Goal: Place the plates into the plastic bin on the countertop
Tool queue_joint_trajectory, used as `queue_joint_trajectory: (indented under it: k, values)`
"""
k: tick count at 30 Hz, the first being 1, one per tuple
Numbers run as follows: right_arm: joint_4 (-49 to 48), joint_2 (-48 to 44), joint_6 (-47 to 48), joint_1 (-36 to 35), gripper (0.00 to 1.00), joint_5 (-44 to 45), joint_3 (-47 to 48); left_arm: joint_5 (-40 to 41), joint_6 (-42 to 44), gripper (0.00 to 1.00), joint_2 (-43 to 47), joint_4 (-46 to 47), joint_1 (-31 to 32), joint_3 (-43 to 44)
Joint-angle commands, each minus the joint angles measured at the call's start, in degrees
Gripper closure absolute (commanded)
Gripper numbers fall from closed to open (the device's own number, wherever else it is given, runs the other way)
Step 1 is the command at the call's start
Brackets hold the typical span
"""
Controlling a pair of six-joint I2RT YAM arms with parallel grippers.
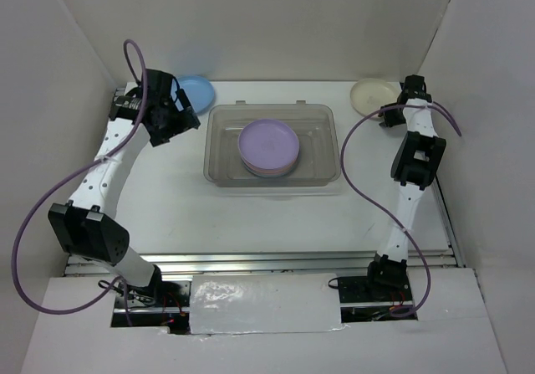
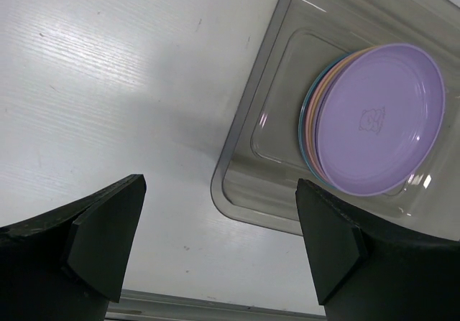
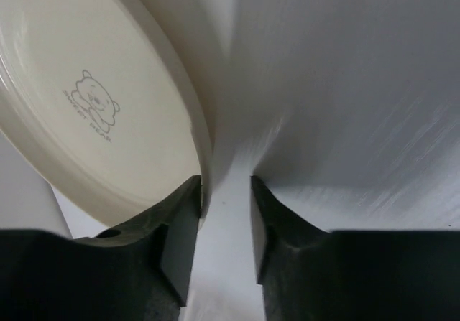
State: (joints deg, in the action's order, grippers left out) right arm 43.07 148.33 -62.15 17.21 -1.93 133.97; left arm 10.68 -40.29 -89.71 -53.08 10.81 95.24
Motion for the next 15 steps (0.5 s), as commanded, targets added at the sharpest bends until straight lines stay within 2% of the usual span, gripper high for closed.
queue_joint_trajectory:
  k: [1, 5, 6, 7, 9, 11, 14, 15]
  values:
    - [3.87, 0.99, -1.66, 0.37, 0.63, 3.52, 0.85, -1.36, 2.15, 0.01, 2.87, 0.08, -2.19, -0.49]
    - [4.48, 1.43, -2.1, 0.28, 0.66, 3.78, 1.73, -2.94, 3.46, 0.01, 3.58, 1.22, -4.83, -2.6]
    - [4.39, 1.09, -2.1, 0.36, 0.7, 3.78, 1.47, -3.64, 3.73, 0.01, 3.75, 1.57, -5.35, -3.21]
    - [4.3, 0.82, -2.45, 0.28, 0.83, 3.95, 0.77, -4.17, 3.99, 0.01, 4.1, 1.92, -6.58, -3.83]
    - [3.25, -0.75, -2.97, 0.36, 1.0, 3.26, -1.16, -5.39, 4.43, 0.01, 4.46, 2.54, -7.73, -5.06]
    - [-0.08, -2.78, -2.8, -0.42, 1.0, -0.08, -6.69, -6.63, 4.7, 0.01, 4.63, 3.94, -9.92, -6.2]
    - [-5.07, -11.98, -1.22, -2.7, 1.0, 0.7, -16.87, -10.23, 3.91, 0.01, 6.12, 6.66, -14.66, -8.31]
    - [-6.93, -18.8, -1.31, -4.19, 1.0, 1.23, -20.29, -12.06, 3.56, 0.01, 7.0, 9.89, -16.07, -8.84]
